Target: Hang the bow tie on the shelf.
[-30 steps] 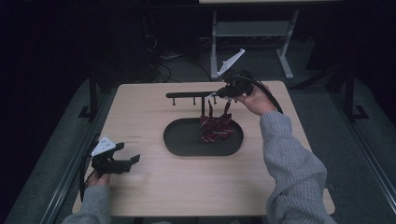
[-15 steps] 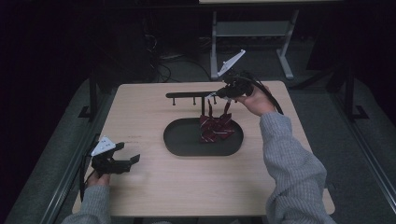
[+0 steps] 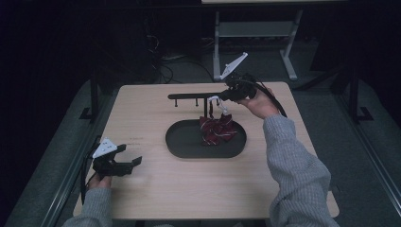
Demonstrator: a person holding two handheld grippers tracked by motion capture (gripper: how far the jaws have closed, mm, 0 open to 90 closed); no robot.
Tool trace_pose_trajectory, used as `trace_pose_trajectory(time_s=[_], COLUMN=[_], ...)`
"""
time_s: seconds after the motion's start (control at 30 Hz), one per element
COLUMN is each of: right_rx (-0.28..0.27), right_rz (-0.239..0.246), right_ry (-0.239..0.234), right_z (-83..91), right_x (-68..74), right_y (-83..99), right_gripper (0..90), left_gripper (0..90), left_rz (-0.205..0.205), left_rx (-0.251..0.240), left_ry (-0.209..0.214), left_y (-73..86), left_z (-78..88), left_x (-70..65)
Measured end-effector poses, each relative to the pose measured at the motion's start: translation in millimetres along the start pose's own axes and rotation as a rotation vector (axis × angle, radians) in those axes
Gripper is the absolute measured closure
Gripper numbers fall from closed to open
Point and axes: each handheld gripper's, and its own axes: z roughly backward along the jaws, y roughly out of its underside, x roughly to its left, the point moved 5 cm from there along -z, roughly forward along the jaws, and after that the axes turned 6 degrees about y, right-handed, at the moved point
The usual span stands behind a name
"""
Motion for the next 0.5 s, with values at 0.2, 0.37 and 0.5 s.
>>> trace_pose_trajectory(time_s=[0.2, 0.37, 0.5], right_rx=[-0.012, -0.017, -0.037], right_rz=[-0.012, -0.032, -0.042], right_ry=[-0.022, -0.051, -0.074], right_z=[2.8, 4.7, 6.7], right_x=[0.2, 0.6, 0.2], right_y=[2.6, 4.4, 7.1], right_gripper=[82.6, 79.0, 75.2], left_gripper=[13.0, 13.0, 13.0], left_rz=[-0.003, -0.004, -0.003], left_rx=[0.003, 0.003, 0.007], left_ry=[0.001, 0.001, 0.003], left_y=[0.0, 0.2, 0.1], left_z=[-0.4, -0.5, -0.7], left_x=[-0.2, -0.1, -0.2])
